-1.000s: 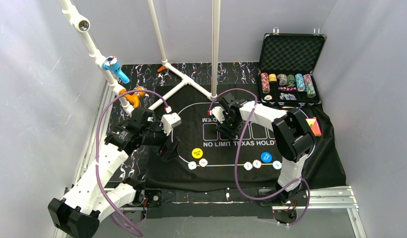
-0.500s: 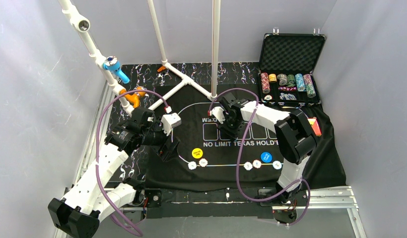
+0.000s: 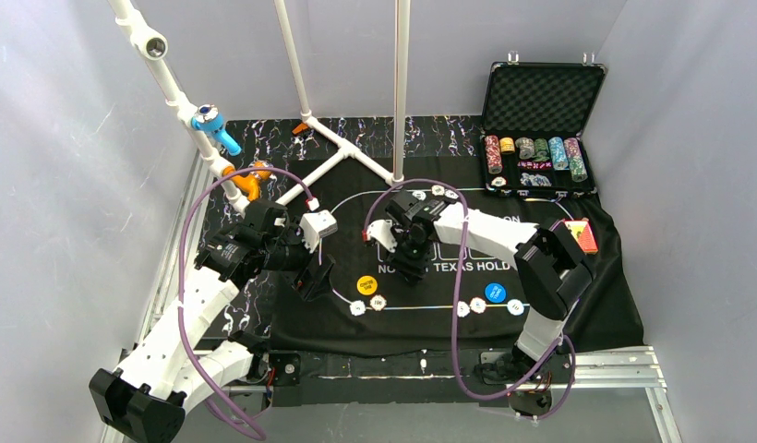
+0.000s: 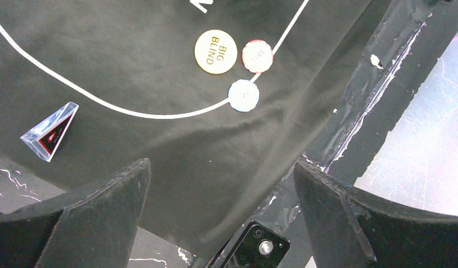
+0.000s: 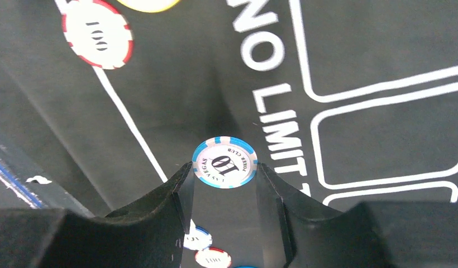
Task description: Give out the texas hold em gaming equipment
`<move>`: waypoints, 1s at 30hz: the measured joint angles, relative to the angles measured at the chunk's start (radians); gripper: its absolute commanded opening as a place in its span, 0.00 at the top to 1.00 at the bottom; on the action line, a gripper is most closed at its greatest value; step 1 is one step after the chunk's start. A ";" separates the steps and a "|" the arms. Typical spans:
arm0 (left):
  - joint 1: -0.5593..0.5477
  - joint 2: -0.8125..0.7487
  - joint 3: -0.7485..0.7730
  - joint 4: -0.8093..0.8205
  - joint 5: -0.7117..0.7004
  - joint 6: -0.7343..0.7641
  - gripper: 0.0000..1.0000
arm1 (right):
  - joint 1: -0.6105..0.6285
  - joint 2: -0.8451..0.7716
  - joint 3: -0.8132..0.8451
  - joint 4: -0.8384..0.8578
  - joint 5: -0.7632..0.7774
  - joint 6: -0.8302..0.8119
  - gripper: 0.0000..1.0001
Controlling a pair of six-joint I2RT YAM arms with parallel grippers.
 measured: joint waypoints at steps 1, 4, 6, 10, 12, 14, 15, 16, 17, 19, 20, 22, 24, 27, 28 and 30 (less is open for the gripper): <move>0.000 0.000 0.000 0.000 0.000 0.000 0.01 | 0.013 0.000 0.000 -0.002 -0.011 -0.003 0.64; 0.000 0.000 0.000 -0.001 0.007 0.000 0.01 | 0.052 0.000 0.000 -0.003 -0.042 -0.013 0.64; 0.000 0.000 0.000 -0.002 0.011 0.000 0.01 | 0.077 0.000 0.000 -0.003 -0.058 -0.016 0.64; 0.000 -0.002 0.000 -0.005 0.019 0.000 0.01 | 0.120 0.018 0.000 -0.004 -0.080 -0.020 0.64; 0.000 -0.003 0.000 -0.005 0.021 0.000 0.01 | 0.134 0.029 0.000 -0.004 -0.087 -0.020 0.64; 0.000 -0.004 0.000 -0.004 0.022 0.000 0.01 | 0.150 0.039 0.000 -0.005 -0.093 -0.020 0.64; 0.000 -0.004 0.000 -0.005 0.024 0.000 0.01 | 0.157 0.041 0.000 -0.005 -0.095 -0.020 0.64; 0.000 -0.005 0.000 -0.005 0.024 0.000 0.01 | 0.163 0.042 0.000 -0.005 -0.098 -0.020 0.64; 0.000 -0.005 0.000 -0.005 0.025 0.000 0.01 | 0.167 0.042 0.000 -0.006 -0.100 -0.019 0.63; 0.000 -0.006 0.000 -0.005 0.026 0.000 0.01 | 0.176 0.043 0.000 -0.006 -0.110 -0.019 0.62; 0.000 -0.006 0.000 -0.005 0.026 0.000 0.01 | 0.179 0.045 0.000 -0.006 -0.115 -0.019 0.62; 0.000 -0.007 0.000 -0.005 0.026 0.000 0.01 | 0.185 0.052 0.000 -0.007 -0.121 -0.019 0.62; 0.000 -0.007 0.000 -0.005 0.026 0.000 0.01 | 0.190 0.068 0.000 -0.007 -0.132 -0.017 0.61; 0.000 -0.007 0.000 -0.005 0.026 0.000 0.01 | 0.198 0.092 0.000 -0.008 -0.140 -0.016 0.59; 0.000 -0.007 0.000 -0.005 0.026 0.000 0.01 | 0.200 0.096 0.000 -0.009 -0.140 -0.016 0.59; 0.000 -0.007 0.000 -0.005 0.026 0.000 0.01 | 0.204 0.096 0.001 -0.010 -0.144 -0.016 0.56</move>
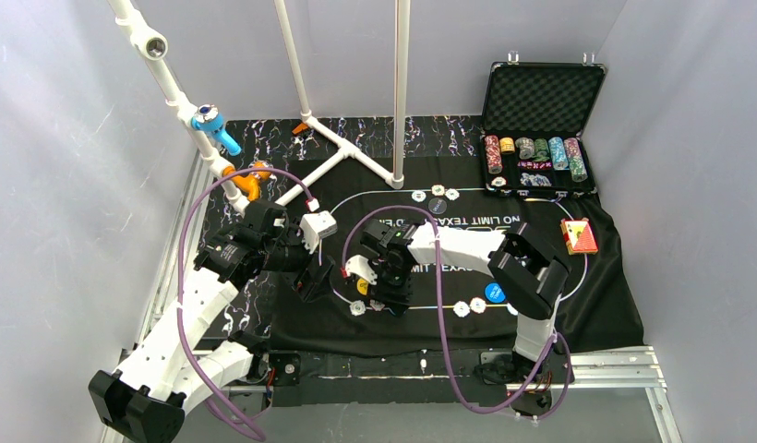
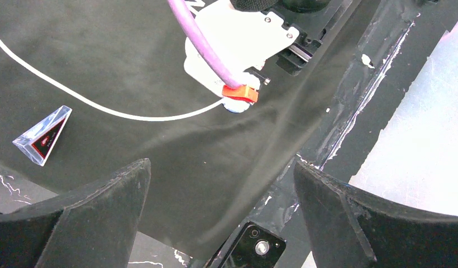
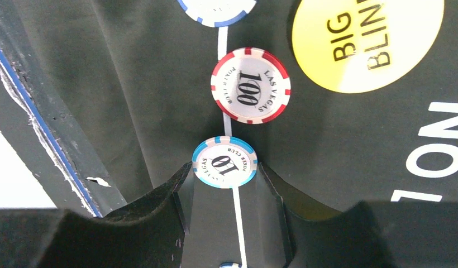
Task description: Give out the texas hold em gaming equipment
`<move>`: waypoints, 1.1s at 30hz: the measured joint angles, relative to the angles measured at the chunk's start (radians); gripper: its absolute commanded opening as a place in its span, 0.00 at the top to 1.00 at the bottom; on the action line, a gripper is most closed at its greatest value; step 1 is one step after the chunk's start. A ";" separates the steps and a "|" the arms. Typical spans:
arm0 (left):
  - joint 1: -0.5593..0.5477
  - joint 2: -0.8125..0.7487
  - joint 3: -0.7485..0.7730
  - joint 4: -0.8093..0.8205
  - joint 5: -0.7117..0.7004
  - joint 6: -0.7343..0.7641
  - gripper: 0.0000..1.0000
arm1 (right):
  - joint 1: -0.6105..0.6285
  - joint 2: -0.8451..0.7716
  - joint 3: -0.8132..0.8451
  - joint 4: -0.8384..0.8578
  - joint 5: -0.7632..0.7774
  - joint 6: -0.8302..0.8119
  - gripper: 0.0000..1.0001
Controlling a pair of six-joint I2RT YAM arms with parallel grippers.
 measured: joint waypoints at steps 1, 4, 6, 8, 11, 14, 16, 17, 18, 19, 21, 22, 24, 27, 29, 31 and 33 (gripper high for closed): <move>0.000 0.000 0.000 0.000 0.000 0.000 0.01 | 0.003 0.000 0.000 0.000 -0.002 0.000 0.53; 0.000 0.000 0.000 0.000 0.000 0.000 0.01 | 0.005 0.002 0.001 -0.003 -0.012 0.000 0.41; 0.000 0.000 0.000 0.000 0.000 0.000 0.01 | 0.006 0.002 0.002 -0.007 -0.023 0.005 0.35; 0.000 0.000 0.000 0.000 0.000 0.001 0.01 | 0.006 0.002 0.007 -0.018 -0.037 0.006 0.30; 0.000 0.000 0.000 -0.002 0.002 0.002 0.01 | 0.000 0.002 0.011 -0.025 -0.047 0.007 0.25; 0.000 0.000 0.000 -0.004 0.004 0.005 0.01 | -0.033 -0.006 0.013 -0.036 -0.052 0.006 0.21; 0.000 0.000 0.000 -0.005 0.005 0.008 0.01 | -0.083 -0.026 0.013 -0.043 -0.048 0.005 0.19; 0.000 0.000 0.000 -0.006 0.006 0.011 0.01 | -0.120 -0.046 0.013 -0.045 -0.044 0.005 0.17; 0.000 0.000 0.000 -0.007 0.006 0.011 0.01 | -0.166 -0.072 0.013 -0.046 -0.036 0.006 0.14; 0.000 0.000 0.000 -0.007 0.008 0.012 0.01 | -0.216 -0.101 0.013 -0.047 -0.024 0.008 0.12; 0.000 0.000 0.000 -0.007 0.011 0.012 0.01 | -0.320 -0.165 0.011 -0.055 -0.006 0.009 0.09; 0.000 0.000 0.000 -0.008 0.013 0.012 0.01 | -0.390 -0.202 0.011 -0.063 0.004 0.007 0.07; 0.000 0.001 0.000 -0.008 0.018 0.012 0.01 | -0.521 -0.262 0.010 -0.079 0.020 0.002 0.02; 0.000 0.003 0.000 -0.008 0.022 0.012 0.01 | -0.752 -0.334 0.003 -0.110 0.070 -0.020 0.02; 0.000 0.006 0.000 -0.008 0.025 0.012 0.01 | -0.874 -0.361 -0.004 -0.117 0.108 -0.039 0.02; 0.000 0.008 0.000 -0.008 0.026 0.012 0.01 | -1.012 -0.380 -0.016 -0.116 0.149 -0.063 0.02; 0.000 0.008 0.000 -0.008 0.027 0.012 0.01 | -1.138 -0.378 -0.023 -0.113 0.197 -0.086 0.02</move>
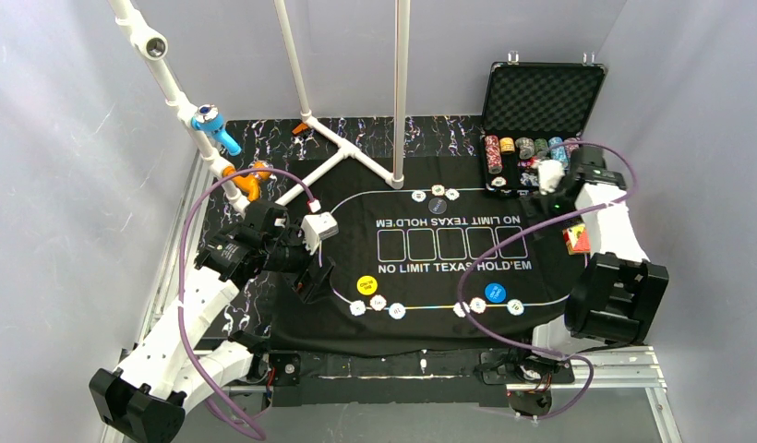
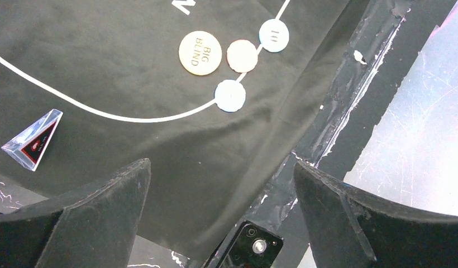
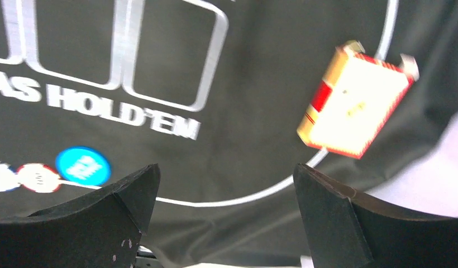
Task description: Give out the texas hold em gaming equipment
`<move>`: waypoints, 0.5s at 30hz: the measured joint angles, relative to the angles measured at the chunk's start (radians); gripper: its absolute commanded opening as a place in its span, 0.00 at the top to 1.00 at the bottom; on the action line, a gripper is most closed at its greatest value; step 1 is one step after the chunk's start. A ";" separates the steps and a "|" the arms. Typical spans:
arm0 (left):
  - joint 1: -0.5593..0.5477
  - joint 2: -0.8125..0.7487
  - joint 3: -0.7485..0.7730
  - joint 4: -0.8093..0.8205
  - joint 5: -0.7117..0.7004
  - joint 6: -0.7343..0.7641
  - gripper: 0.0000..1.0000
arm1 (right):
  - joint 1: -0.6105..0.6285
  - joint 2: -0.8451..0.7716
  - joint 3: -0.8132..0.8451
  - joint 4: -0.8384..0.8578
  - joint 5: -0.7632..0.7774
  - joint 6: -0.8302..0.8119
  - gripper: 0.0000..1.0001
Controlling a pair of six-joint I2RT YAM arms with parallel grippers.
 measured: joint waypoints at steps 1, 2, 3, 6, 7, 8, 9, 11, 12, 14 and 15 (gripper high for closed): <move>0.000 0.000 0.000 0.000 0.000 0.000 0.01 | -0.050 0.005 -0.003 0.003 0.021 -0.008 0.02; 0.000 0.000 0.000 0.000 0.000 0.000 0.01 | -0.103 0.014 -0.005 0.005 0.038 -0.019 0.02; 0.000 0.000 0.000 0.000 0.001 0.000 0.01 | -0.143 0.026 -0.006 0.010 0.051 -0.027 0.02; 0.000 0.000 0.000 -0.001 0.002 0.000 0.01 | -0.243 0.089 -0.005 0.039 0.073 -0.051 0.02; 0.000 0.000 0.000 -0.002 0.002 0.000 0.01 | -0.259 0.106 -0.004 0.045 0.074 -0.055 0.02; 0.000 0.000 0.000 -0.002 0.002 0.000 0.01 | -0.278 0.134 -0.003 0.053 0.075 -0.061 0.02; 0.000 0.000 0.000 -0.003 0.002 0.000 0.01 | -0.292 0.158 -0.002 0.059 0.074 -0.068 0.02; 0.000 0.000 0.000 -0.003 0.002 0.000 0.01 | -0.311 0.204 0.002 0.074 0.077 -0.081 0.02; 0.000 0.000 0.000 -0.003 0.002 0.000 0.01 | -0.315 0.219 0.008 0.076 0.077 -0.085 0.02; 0.000 0.000 0.000 -0.003 0.002 0.000 0.01 | -0.325 0.256 0.034 0.077 0.076 -0.095 0.02; 0.000 0.000 0.000 -0.004 0.002 0.000 0.01 | -0.328 0.272 0.049 0.078 0.076 -0.099 0.02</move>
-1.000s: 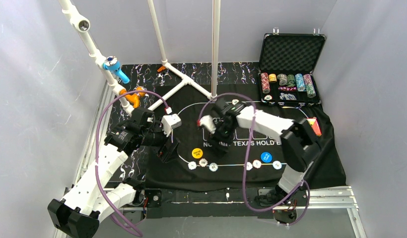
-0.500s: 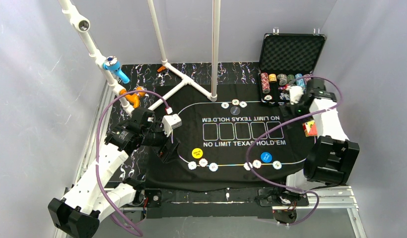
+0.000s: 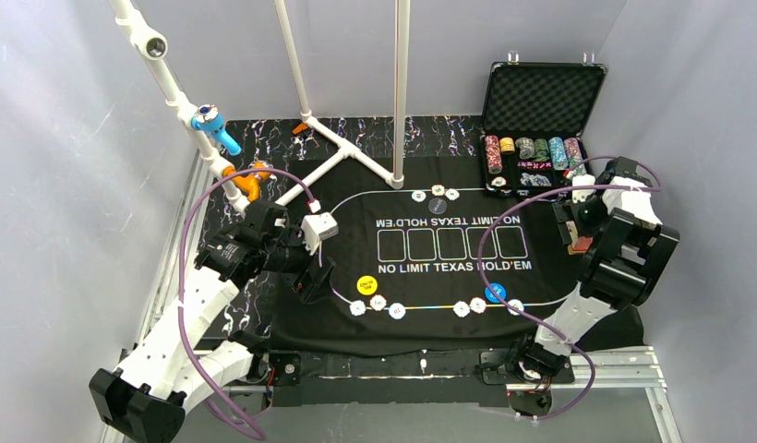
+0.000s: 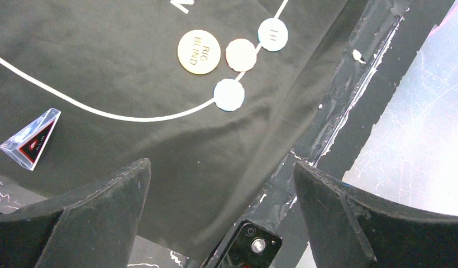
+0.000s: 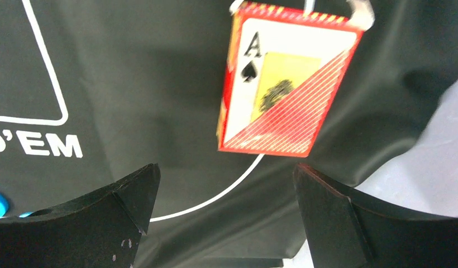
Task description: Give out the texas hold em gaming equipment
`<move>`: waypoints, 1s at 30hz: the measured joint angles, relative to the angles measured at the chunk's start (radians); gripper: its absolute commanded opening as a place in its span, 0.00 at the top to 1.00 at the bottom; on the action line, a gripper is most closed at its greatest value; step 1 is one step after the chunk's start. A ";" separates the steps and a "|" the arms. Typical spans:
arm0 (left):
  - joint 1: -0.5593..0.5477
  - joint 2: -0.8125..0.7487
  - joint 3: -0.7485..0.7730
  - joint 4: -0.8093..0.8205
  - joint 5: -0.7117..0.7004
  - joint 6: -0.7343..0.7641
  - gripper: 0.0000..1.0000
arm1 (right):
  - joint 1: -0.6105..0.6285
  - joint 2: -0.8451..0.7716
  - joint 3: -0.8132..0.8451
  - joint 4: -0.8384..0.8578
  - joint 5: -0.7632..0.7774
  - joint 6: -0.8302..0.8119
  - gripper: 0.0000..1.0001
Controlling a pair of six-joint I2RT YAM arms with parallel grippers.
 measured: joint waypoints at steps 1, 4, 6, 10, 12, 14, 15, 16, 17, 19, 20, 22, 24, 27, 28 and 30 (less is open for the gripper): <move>0.000 0.000 0.000 -0.001 0.000 0.000 0.01 | -0.003 0.016 0.021 0.000 0.000 -0.003 0.02; 0.000 0.000 0.000 -0.003 0.000 0.000 0.01 | -0.008 0.054 0.079 0.008 0.000 -0.008 0.02; 0.000 -0.001 0.000 -0.003 0.000 0.000 0.01 | -0.011 0.074 0.100 0.007 0.000 -0.010 0.02; 0.000 -0.001 0.000 -0.003 0.000 0.000 0.01 | -0.018 0.127 0.136 0.010 0.000 -0.026 0.02; 0.000 -0.002 0.000 -0.003 0.000 0.000 0.01 | -0.022 0.148 0.137 0.005 0.000 -0.035 0.02; 0.000 -0.002 0.000 -0.003 0.000 0.000 0.01 | -0.025 0.167 0.139 0.004 0.000 -0.040 0.02; 0.000 -0.002 0.000 -0.003 0.000 0.000 0.01 | -0.027 0.177 0.139 0.006 0.000 -0.043 0.02; 0.000 -0.002 0.000 -0.003 0.000 0.000 0.01 | -0.029 0.189 0.141 0.005 0.000 -0.046 0.02; 0.000 -0.003 0.000 -0.004 0.000 0.000 0.01 | -0.031 0.201 0.143 0.003 0.001 -0.049 0.02; 0.000 -0.003 0.000 -0.007 0.000 0.000 0.01 | -0.032 0.221 0.151 0.001 0.000 -0.051 0.02; 0.000 -0.003 0.000 -0.008 0.000 0.000 0.01 | -0.032 0.232 0.156 0.000 -0.002 -0.051 0.02; 0.000 -0.003 0.000 -0.010 0.000 0.000 0.01 | -0.033 0.253 0.164 -0.001 -0.005 -0.052 0.02; 0.000 -0.003 0.000 -0.010 0.000 0.000 0.01 | -0.032 0.260 0.176 -0.006 -0.009 -0.051 0.06; 0.000 -0.003 0.000 -0.010 0.000 0.000 0.01 | -0.035 0.261 0.178 -0.009 -0.013 -0.055 0.13; 0.000 -0.003 0.000 -0.010 0.000 0.000 0.01 | -0.035 0.261 0.178 -0.008 -0.014 -0.056 0.15; 0.000 -0.003 0.000 -0.010 0.000 0.000 0.01 | -0.035 0.261 0.178 -0.008 -0.017 -0.057 0.20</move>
